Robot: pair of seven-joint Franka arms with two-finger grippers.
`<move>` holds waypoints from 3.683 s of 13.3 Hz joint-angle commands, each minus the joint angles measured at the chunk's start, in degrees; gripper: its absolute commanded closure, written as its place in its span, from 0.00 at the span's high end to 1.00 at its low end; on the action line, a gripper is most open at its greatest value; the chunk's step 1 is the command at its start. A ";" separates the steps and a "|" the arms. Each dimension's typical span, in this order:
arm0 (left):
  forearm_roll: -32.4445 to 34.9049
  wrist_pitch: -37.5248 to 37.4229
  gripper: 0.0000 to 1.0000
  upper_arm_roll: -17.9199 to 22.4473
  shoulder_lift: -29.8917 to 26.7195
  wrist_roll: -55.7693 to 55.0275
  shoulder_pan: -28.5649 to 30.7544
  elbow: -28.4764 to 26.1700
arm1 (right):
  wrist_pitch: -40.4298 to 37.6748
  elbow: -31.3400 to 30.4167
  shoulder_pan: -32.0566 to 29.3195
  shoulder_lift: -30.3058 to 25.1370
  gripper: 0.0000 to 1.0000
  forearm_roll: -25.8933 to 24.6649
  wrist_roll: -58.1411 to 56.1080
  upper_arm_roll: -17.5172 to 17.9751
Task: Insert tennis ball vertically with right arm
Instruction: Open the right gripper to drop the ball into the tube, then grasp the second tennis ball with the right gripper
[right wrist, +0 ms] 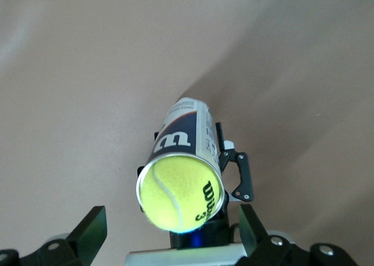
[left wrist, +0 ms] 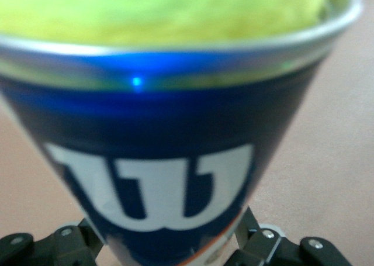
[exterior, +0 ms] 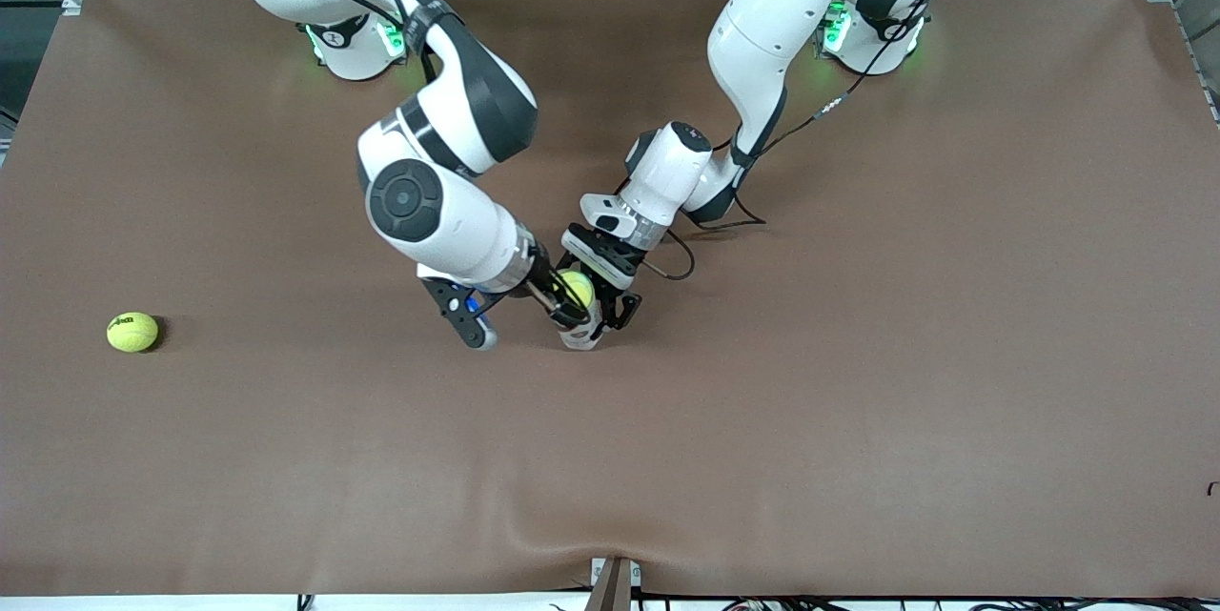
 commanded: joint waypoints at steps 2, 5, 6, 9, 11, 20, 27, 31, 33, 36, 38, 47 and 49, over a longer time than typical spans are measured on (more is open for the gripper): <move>0.98 0.15 0.90 -0.27 -0.38 0.15 -0.21 0.04 | -11.13 4.06 -6.52 -2.21 1.00 0.30 -8.76 0.30; 0.98 0.15 0.91 -0.45 -0.47 0.15 -0.21 0.04 | -16.31 3.53 -12.59 -3.45 1.00 -4.68 -22.66 0.21; 0.98 0.23 0.91 -0.45 -0.39 0.15 -0.21 0.04 | -18.34 3.35 -14.09 -3.45 1.00 -7.93 -28.10 0.21; 0.98 0.24 0.91 -0.45 -0.47 0.15 -0.13 0.04 | -19.85 -1.46 -19.71 -3.54 1.00 -16.37 -46.72 0.21; 1.07 0.15 0.91 -0.45 -0.38 0.24 -0.21 0.04 | -19.51 -4.63 -25.49 -3.45 1.00 -18.76 -58.50 0.21; 1.33 0.23 0.92 -0.36 -0.38 0.32 0.31 -1.98 | -5.72 -13.07 -45.82 -2.75 1.00 -25.80 -96.94 0.30; 1.33 0.24 0.92 -0.45 -1.26 0.32 0.66 -4.35 | 12.98 -23.08 -53.03 -2.40 1.00 -25.72 -114.09 0.30; 1.33 0.24 0.92 -0.45 -2.05 0.32 0.66 -5.41 | 23.00 -28.79 -55.32 -2.40 1.00 -25.72 -116.03 0.30; 1.33 0.24 0.92 -0.36 -2.05 0.32 0.66 -5.15 | 26.81 -31.10 -55.41 -2.49 1.00 -25.80 -117.71 0.30; 1.33 0.24 0.92 -0.45 -1.97 0.32 0.58 -5.06 | 31.88 -33.98 -55.50 -2.57 1.00 -26.07 -117.89 0.30; 1.33 0.24 0.91 -0.45 -1.97 0.32 0.58 -4.97 | 35.25 -35.85 -55.85 -2.66 1.00 -26.24 -120.51 0.21; 1.33 0.24 0.86 -0.45 -2.05 0.32 0.58 -4.88 | 45.00 -39.53 -58.75 -1.78 1.00 -26.51 -126.50 0.21; 1.33 0.24 0.86 -0.45 -2.05 0.32 0.58 -4.80 | 45.97 -39.71 -58.66 -1.61 1.00 -26.59 -127.03 0.21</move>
